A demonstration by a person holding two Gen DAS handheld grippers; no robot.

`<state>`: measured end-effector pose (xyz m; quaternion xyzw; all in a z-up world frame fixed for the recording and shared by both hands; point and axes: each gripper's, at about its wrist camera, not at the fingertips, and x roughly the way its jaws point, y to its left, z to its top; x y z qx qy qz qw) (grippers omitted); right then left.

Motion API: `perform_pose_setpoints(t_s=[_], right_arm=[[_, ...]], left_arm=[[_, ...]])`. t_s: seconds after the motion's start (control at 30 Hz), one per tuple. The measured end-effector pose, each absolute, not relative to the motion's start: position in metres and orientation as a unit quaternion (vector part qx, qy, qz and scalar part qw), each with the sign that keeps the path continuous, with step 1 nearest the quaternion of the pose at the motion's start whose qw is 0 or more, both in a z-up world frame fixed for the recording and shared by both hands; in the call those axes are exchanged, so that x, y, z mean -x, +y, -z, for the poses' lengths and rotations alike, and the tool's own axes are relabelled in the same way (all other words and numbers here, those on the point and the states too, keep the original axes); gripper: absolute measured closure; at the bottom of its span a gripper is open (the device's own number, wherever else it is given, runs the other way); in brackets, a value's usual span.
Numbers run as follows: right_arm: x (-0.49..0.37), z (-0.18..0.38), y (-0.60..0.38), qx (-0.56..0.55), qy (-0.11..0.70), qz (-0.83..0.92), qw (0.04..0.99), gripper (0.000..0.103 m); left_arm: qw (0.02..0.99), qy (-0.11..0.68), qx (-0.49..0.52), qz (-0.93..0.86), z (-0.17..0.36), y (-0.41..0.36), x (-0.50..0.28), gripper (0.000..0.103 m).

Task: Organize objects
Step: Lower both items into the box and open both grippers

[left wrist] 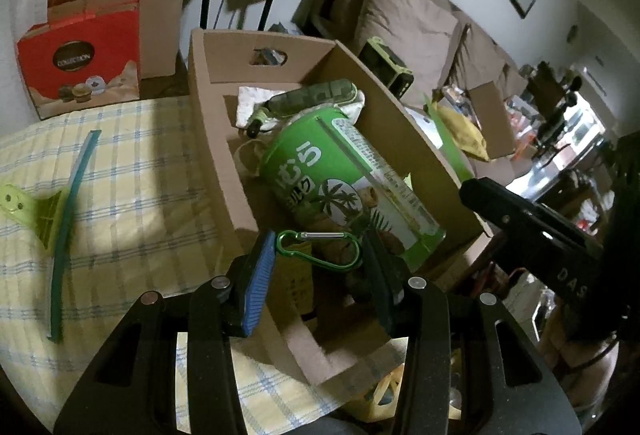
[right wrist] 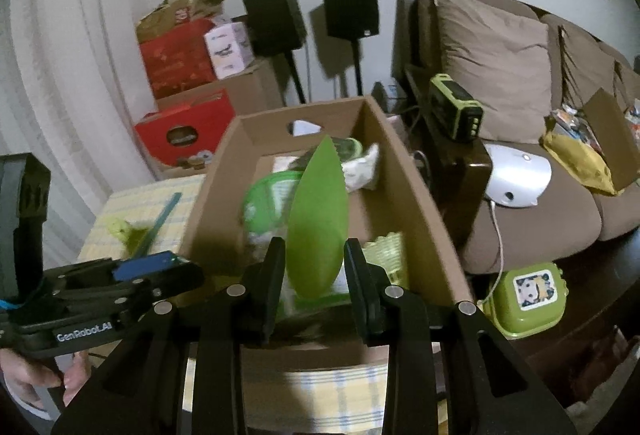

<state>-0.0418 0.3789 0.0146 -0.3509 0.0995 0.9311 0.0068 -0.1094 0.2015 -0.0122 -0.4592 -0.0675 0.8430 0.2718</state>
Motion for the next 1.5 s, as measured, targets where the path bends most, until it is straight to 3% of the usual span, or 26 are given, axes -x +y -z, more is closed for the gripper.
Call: perform_pose_setpoints(t_s=[1.03, 1.27, 1.43, 1.5], right_arm=[[0.056, 0.025, 0.411, 0.387, 0.095, -0.917, 0.03, 0.073], [0.056, 0.029, 0.417, 0.389, 0.108, -0.915, 0.028, 0.068], [0.05, 0.023, 0.42, 0.379, 0.118, -0.917, 0.026, 0.067], [0.047, 0.019, 0.418, 0.374, 0.116, -0.92, 0.026, 0.062]], left_arm=[[0.257, -0.022, 0.454, -0.853, 0.024, 0.226, 0.102, 0.061], [0.27, -0.036, 0.452, -0.85, 0.019, 0.226, 0.1, 0.039], [0.266, -0.05, 0.444, -0.854, 0.009, 0.218, 0.098, 0.034], [0.263, -0.054, 0.439, -0.858, 0.005, 0.214, 0.097, 0.03]])
